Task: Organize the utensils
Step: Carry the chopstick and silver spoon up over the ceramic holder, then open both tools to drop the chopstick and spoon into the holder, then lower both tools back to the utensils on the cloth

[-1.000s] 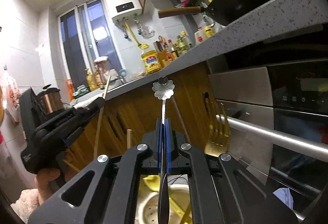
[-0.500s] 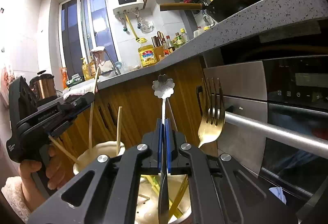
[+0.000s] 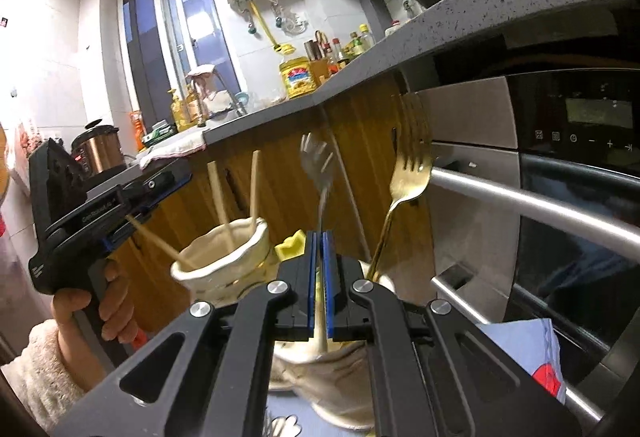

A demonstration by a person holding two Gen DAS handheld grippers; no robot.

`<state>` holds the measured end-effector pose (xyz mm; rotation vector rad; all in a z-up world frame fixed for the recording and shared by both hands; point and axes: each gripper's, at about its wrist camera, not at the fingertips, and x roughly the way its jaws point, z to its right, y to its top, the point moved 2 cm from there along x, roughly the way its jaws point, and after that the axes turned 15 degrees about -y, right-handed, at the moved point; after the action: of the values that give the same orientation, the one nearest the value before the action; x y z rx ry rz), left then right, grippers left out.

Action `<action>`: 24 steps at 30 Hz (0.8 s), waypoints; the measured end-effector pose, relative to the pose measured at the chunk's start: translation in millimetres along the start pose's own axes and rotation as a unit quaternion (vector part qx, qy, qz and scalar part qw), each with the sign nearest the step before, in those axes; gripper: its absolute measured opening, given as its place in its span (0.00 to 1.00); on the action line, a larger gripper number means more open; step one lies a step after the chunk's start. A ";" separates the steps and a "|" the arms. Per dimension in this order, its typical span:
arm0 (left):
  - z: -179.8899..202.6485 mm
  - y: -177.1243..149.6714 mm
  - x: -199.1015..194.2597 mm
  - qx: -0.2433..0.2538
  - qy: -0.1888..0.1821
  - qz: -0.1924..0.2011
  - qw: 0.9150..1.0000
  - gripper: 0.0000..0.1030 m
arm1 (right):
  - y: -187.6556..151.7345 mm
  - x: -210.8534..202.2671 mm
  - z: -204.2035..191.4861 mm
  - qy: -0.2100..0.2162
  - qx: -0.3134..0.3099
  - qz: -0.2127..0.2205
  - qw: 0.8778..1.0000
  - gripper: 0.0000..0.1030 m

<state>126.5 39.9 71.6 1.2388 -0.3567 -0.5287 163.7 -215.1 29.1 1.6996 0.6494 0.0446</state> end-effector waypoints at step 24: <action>46.6 -23.0 -80.5 0.023 0.089 -0.050 0.995 0.80 | -38.0 -67.4 4.7 -0.040 -0.017 -0.034 0.998 0.71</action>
<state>30.9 42.7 65.4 1.3433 -0.1581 -0.4940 93.9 -245.5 14.6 1.6358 0.6427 -0.0607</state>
